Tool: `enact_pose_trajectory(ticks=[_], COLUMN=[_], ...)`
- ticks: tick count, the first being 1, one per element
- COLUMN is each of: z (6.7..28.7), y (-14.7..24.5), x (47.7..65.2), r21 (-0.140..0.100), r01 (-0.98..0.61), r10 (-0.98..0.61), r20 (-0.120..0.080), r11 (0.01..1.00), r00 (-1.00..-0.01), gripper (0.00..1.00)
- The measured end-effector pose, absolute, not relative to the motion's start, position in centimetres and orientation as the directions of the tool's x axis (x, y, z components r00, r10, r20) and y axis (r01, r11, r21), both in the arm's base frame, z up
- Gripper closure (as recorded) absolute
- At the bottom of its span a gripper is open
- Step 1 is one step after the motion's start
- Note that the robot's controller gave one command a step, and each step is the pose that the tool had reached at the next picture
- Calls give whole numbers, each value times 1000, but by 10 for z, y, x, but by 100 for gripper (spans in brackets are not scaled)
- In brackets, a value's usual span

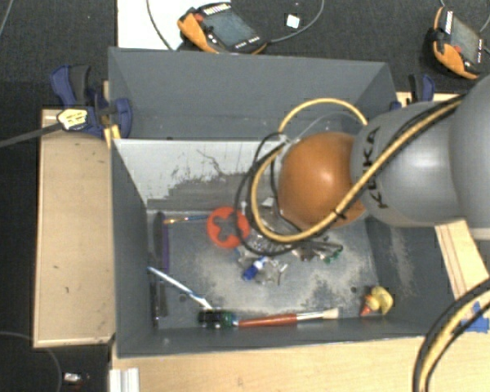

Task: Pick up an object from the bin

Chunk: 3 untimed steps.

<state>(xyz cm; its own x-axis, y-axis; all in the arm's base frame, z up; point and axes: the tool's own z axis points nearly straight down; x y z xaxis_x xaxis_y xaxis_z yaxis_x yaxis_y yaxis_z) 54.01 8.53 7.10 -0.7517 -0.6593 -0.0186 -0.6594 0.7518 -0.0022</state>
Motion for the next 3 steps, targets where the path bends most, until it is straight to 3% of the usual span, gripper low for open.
enact_pose_trajectory(ticks=[1,2,3], z=[71,111,131], y=[81,82,81], x=[539,537,538], r21=[-2,2,0], r01=[-654,-651,-649], r10=[-654,-650,-648], r20=[-16,-12,-14], r11=[757,759,761], r00=[-757,-759,-761], gripper=[100,100,100])
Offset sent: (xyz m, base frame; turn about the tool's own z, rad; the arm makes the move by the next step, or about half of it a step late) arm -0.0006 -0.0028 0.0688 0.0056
